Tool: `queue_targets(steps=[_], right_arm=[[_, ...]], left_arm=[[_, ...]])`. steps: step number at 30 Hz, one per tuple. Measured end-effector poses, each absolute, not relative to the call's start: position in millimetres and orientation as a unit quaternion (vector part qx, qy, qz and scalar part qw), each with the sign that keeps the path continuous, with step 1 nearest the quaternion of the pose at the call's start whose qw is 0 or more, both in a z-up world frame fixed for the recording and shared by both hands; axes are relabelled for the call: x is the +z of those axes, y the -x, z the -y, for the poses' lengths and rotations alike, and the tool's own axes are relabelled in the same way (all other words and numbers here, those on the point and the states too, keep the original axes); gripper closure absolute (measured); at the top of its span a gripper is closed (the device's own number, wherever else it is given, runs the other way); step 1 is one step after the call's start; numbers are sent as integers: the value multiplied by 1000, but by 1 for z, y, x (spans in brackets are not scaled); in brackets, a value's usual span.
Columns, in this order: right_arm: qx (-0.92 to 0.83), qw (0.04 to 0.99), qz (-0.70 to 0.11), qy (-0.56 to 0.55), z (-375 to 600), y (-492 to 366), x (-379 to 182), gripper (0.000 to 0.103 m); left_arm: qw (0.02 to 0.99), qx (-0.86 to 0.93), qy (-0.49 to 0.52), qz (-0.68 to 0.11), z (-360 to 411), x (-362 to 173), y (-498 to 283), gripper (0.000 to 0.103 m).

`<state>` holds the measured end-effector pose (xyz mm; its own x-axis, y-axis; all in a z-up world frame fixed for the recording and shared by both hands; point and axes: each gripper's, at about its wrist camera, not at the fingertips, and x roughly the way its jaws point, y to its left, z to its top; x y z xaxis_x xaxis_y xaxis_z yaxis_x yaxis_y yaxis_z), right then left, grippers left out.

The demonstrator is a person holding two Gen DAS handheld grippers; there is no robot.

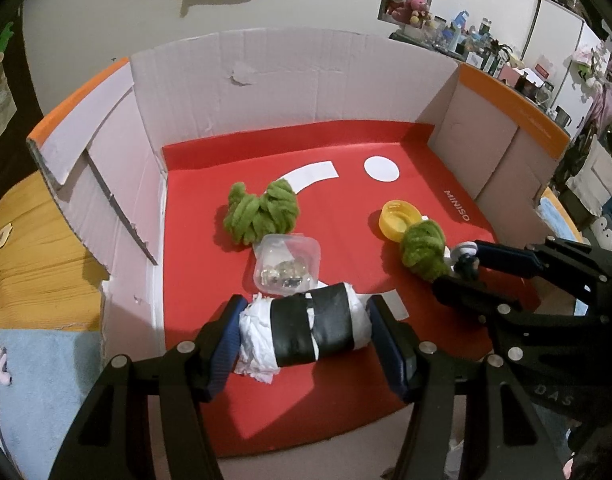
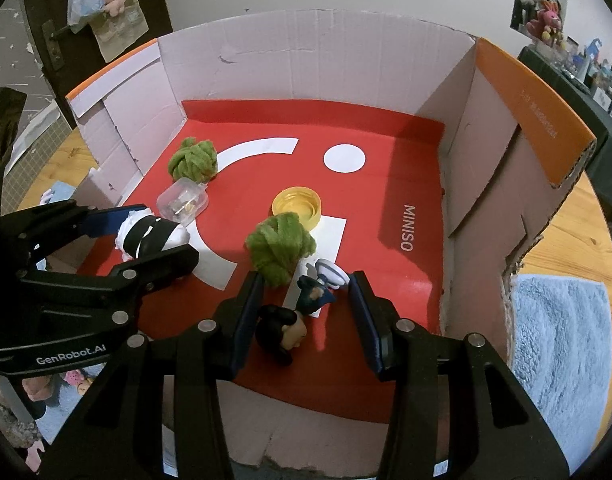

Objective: Organize objects
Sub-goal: 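Lower the roll and doll onto the red floor and open both tools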

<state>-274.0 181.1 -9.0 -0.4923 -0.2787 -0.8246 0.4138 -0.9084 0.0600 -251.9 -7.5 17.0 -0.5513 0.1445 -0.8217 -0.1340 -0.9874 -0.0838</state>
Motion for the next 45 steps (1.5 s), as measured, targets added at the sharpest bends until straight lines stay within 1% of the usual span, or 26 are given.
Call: queue_targets(steps=[22,25,26,29,36,38,45], right_arm=[[-860,211,-65,-459,-179,274,-9,59],[-860,214,-64,-458,-179,273,-8,58],[-861,214,-64,-457,-180,273,-7,55],[-863,215,-66,-453,-178,271,-5,53],[-866,215,-66,-447,-178,269,-3,52],[-866,215,-67,-446,-179,268,-2,50],[-870,214,-72,-439,-180,262,2,48]], left_arm=[[78,882,466,3,7,17,252,39],[77,882,466,3,7,17,252,39],[76,882,465,2,7,17,252,38],[76,882,465,2,6,18,252,38],[77,882,465,4,7,19,252,38],[77,882,465,4,6,19,252,36],[78,883,462,6,4,21,249,34]])
